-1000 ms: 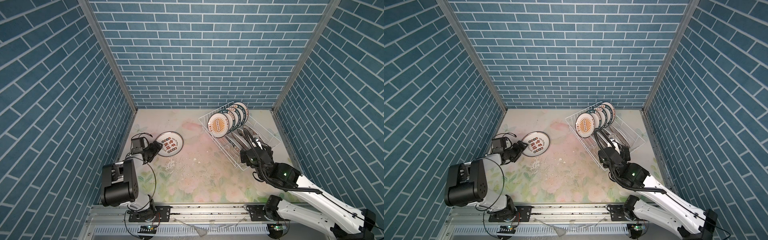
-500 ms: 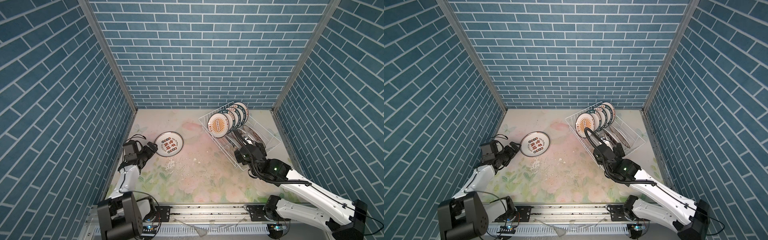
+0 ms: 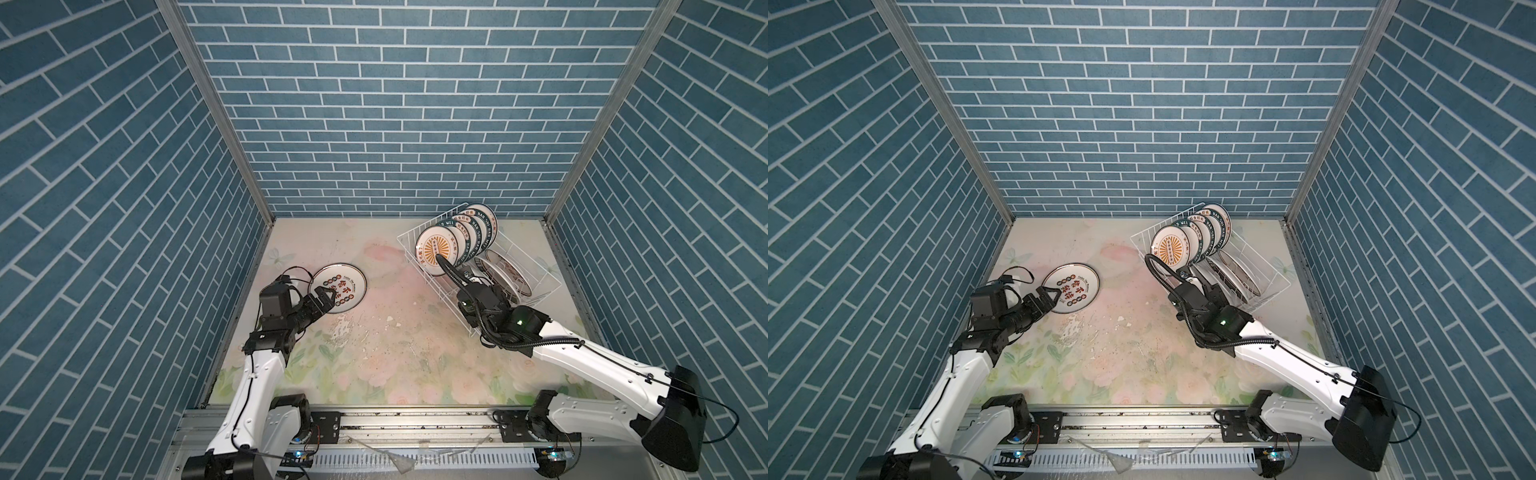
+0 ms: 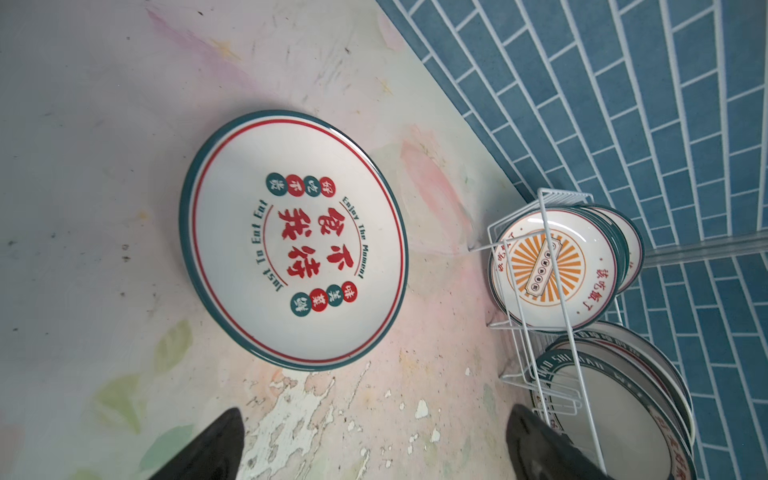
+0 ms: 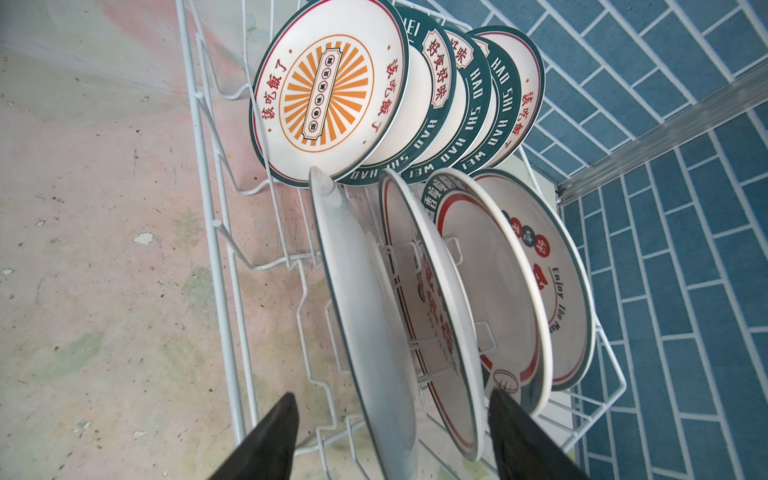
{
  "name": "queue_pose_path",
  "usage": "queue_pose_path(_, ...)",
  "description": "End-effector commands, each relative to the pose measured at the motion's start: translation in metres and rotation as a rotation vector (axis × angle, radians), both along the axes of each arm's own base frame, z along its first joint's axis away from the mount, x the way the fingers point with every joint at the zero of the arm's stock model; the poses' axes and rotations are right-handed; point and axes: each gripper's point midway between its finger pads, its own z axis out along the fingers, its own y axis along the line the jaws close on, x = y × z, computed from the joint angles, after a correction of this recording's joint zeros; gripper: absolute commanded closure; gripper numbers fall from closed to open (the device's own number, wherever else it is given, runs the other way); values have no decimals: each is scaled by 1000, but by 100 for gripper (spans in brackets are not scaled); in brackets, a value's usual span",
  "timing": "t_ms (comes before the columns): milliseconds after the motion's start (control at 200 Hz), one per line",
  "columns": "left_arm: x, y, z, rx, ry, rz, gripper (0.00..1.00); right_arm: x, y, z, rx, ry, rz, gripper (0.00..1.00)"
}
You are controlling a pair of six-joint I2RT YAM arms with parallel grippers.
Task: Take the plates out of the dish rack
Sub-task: 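Grasp the next green-rimmed plate with the right gripper while the left draws back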
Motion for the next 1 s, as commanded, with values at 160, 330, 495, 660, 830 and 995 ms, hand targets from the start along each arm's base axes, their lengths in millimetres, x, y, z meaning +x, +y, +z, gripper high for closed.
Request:
queue_pose_path(160,-25,-32,-14,62,31,-118,1,20,3,15,-20,-60,-60,34)
queue_pose_path(330,-32,-43,-18,79,31,-160,1,28,0,1,-62,-38,-94,40)
queue_pose_path(495,-35,-46,-25,95,53,-168,1,30,-1,-7,-73,-32,-114,45)
queue_pose_path(660,-36,-48,-32,102,86,-180,1,34,-7,-15,-104,-31,-147,51)
queue_pose_path(830,-36,-44,-39,119,110,-162,1,34,-5,-25,-103,-8,-152,57)
queue_pose_path(995,-36,-43,-39,127,115,-166,1,34,-5,-31,-103,0,-159,63)
